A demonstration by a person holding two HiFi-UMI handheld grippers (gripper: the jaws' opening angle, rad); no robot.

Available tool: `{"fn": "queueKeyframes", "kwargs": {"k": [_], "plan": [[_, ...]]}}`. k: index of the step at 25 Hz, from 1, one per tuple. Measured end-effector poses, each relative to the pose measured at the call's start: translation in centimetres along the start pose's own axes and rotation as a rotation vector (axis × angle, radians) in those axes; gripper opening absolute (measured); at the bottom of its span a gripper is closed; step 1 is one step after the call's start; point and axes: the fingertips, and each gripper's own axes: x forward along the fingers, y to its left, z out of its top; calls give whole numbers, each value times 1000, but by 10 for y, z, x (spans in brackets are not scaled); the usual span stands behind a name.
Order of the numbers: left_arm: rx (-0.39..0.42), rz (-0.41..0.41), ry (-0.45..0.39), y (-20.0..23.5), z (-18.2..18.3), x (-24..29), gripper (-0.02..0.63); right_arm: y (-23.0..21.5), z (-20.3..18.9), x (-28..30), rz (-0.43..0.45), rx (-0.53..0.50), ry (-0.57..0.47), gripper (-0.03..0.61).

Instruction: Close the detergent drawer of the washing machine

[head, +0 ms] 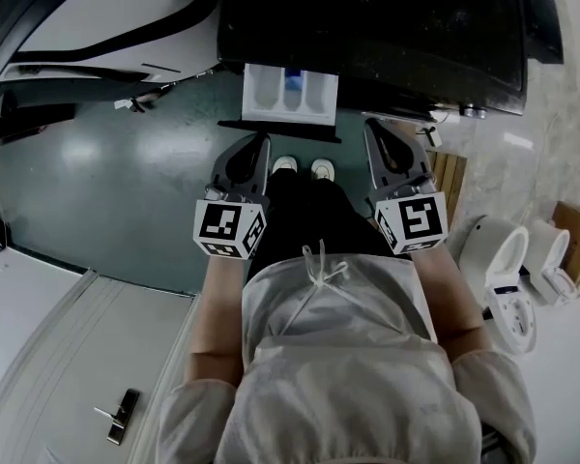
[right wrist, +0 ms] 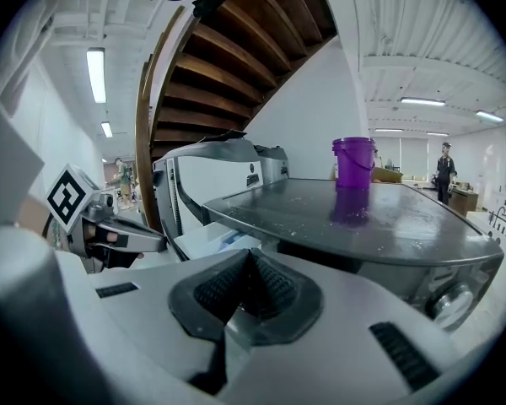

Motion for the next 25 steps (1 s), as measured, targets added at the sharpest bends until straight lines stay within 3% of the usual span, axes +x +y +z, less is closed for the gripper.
{"fn": "queueKeyframes", "kwargs": {"k": [9, 16, 25], "plan": [[19, -47, 19, 11, 21, 33, 18, -11, 4, 16, -69, 32, 18, 5], [78, -99, 41, 20, 34, 54, 18, -19, 15, 30, -117, 54, 13, 5], [77, -129, 45, 27, 42, 78, 18, -27, 17, 35, -159, 64, 33, 5]]}}
